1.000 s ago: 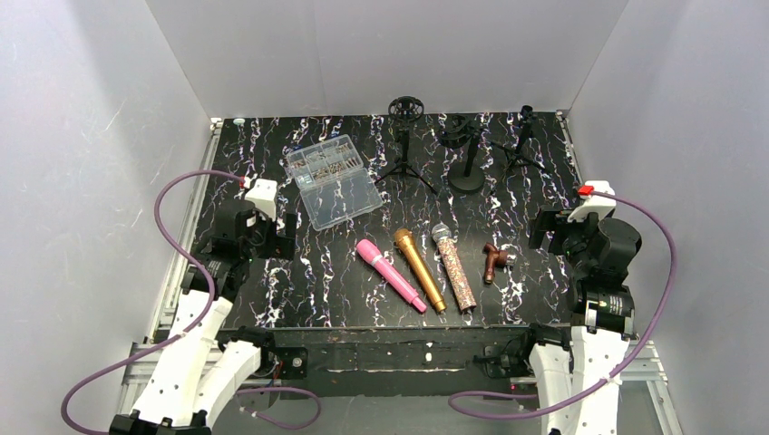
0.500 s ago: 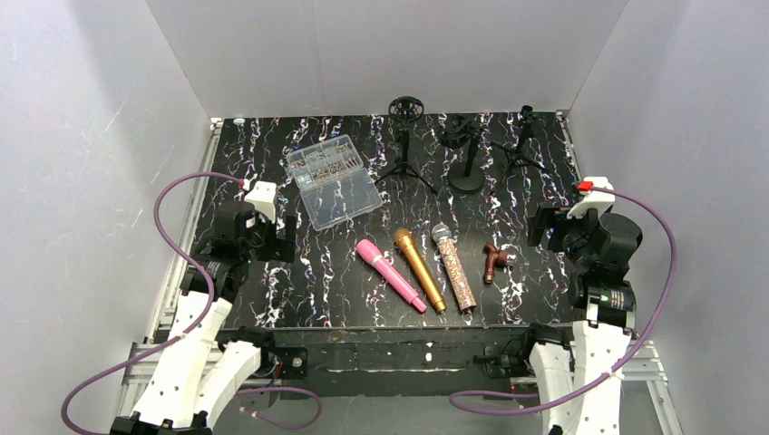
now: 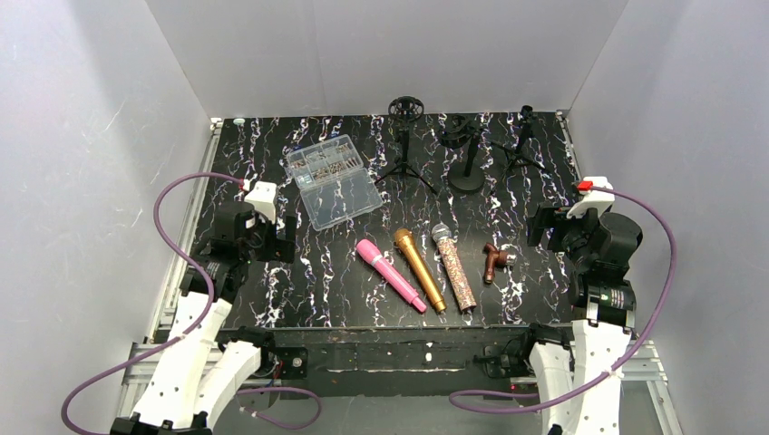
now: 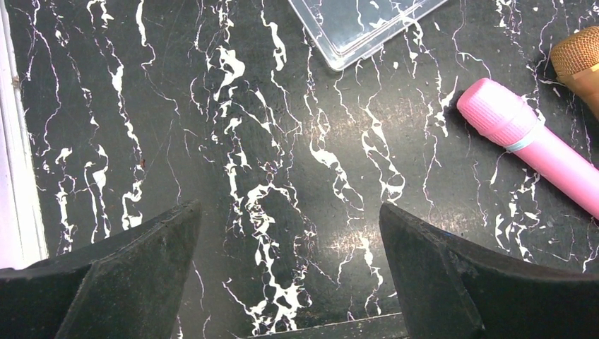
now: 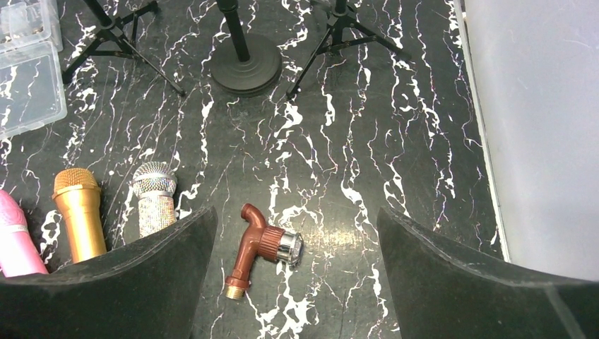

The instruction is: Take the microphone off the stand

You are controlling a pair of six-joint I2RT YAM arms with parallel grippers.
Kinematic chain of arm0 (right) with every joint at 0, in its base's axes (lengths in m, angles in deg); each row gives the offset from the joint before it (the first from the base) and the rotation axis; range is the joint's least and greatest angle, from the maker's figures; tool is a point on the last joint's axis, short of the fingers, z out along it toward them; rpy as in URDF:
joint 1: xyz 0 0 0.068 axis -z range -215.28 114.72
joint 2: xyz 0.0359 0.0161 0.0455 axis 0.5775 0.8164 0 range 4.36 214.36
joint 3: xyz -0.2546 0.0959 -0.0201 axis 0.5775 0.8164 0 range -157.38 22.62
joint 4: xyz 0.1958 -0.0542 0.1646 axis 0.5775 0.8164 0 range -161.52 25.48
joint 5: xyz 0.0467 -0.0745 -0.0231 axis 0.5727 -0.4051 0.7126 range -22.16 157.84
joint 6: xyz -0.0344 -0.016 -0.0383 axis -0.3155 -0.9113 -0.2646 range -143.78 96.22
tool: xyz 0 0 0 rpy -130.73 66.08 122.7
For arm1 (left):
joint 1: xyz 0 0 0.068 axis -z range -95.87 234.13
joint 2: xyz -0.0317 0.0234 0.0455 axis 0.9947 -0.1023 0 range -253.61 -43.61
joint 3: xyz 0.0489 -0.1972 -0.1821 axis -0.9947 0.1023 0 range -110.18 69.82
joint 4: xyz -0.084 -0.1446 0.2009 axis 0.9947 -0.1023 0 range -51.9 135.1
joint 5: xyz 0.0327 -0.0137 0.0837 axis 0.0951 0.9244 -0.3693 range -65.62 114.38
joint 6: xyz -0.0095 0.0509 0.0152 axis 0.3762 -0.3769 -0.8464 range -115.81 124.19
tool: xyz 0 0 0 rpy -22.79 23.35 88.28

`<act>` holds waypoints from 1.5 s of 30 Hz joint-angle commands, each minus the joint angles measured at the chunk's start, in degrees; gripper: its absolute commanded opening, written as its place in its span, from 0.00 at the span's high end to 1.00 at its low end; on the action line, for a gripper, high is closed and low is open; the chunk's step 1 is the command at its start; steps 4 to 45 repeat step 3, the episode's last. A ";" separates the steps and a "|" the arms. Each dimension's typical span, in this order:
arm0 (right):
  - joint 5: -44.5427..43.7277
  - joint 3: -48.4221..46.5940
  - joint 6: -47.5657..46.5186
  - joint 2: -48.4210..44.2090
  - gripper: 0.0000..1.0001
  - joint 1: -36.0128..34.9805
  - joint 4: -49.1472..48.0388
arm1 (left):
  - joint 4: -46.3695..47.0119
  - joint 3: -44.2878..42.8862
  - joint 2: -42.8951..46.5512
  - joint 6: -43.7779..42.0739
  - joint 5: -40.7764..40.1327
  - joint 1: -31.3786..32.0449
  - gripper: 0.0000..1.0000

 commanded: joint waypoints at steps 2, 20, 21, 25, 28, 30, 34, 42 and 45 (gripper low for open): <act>0.24 -2.18 0.37 -0.03 0.08 0.24 -0.85 | -2.30 -0.83 0.76 0.05 0.68 -0.47 0.02; 0.00 -2.27 0.38 -0.02 0.08 0.35 -0.84 | -2.30 -0.86 0.64 0.06 0.77 -0.48 0.02; 0.00 -2.27 0.38 -0.02 0.08 0.35 -0.84 | -2.30 -0.86 0.64 0.06 0.77 -0.48 0.02; 0.00 -2.27 0.38 -0.02 0.08 0.35 -0.84 | -2.30 -0.86 0.64 0.06 0.77 -0.48 0.02; 0.00 -2.27 0.38 -0.02 0.08 0.35 -0.84 | -2.30 -0.86 0.64 0.06 0.77 -0.48 0.02; 0.00 -2.27 0.38 -0.02 0.08 0.35 -0.84 | -2.30 -0.86 0.64 0.06 0.77 -0.48 0.02; 0.00 -2.27 0.38 -0.02 0.08 0.35 -0.84 | -2.30 -0.86 0.64 0.06 0.77 -0.48 0.02; 0.00 -2.27 0.38 -0.02 0.08 0.35 -0.84 | -2.30 -0.86 0.64 0.06 0.77 -0.48 0.02; 0.00 -2.27 0.38 -0.02 0.08 0.35 -0.84 | -2.30 -0.86 0.64 0.06 0.77 -0.48 0.02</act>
